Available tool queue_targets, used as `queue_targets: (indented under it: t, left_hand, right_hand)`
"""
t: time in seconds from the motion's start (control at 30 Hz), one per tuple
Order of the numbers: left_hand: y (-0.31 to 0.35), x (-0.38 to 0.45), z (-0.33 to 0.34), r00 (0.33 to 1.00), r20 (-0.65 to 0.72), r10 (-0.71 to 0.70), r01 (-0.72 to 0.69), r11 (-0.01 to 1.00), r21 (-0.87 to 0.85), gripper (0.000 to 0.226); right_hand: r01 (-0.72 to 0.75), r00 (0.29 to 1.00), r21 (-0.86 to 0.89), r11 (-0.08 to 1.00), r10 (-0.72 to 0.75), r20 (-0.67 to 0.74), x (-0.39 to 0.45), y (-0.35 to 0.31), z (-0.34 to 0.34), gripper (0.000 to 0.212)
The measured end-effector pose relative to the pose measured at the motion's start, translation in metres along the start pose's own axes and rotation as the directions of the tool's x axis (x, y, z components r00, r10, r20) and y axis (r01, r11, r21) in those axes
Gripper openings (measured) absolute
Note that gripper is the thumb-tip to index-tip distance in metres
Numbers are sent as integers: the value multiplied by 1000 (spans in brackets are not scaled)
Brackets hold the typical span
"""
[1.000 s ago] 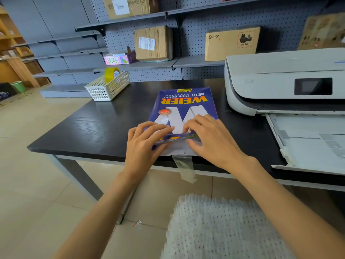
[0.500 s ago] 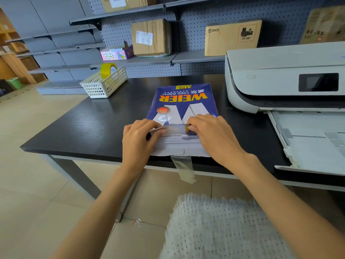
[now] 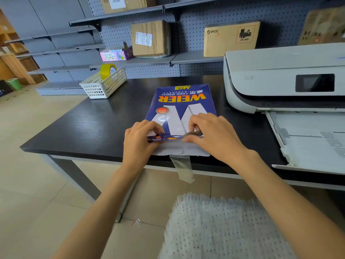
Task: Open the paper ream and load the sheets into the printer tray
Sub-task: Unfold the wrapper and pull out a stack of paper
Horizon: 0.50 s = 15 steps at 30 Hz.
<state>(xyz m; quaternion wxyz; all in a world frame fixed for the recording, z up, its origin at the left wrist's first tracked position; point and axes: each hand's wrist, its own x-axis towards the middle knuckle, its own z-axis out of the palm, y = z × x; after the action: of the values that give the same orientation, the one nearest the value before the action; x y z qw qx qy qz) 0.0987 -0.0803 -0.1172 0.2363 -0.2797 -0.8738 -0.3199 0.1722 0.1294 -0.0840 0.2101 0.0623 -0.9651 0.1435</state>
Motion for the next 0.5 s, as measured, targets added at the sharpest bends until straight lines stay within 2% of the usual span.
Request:
queue_targets:
  t: [0.13,0.27,0.37,0.5]
  left_hand:
    - [-3,-2,-4,1000,11,-12,12,1000,-10,22]
    - [-3,-3,-8,1000,23,6,-6,1000,-1,21]
    - [-2,-2,-13,996,84,13,-12,1000,-5,14]
    - [1,-1,-23,985,170,-23,24,1000,0,22]
  right_hand:
    - [-13,1000,-77,997,15,25,-3,4,-4,35]
    - [-57,997,-73,996,60,39,-3,3,-7,26]
    - [-93,990,-60,994,98,96,-2,2,-13,22]
    - [-136,972,-60,989,145,184,-3,5,-24,28]
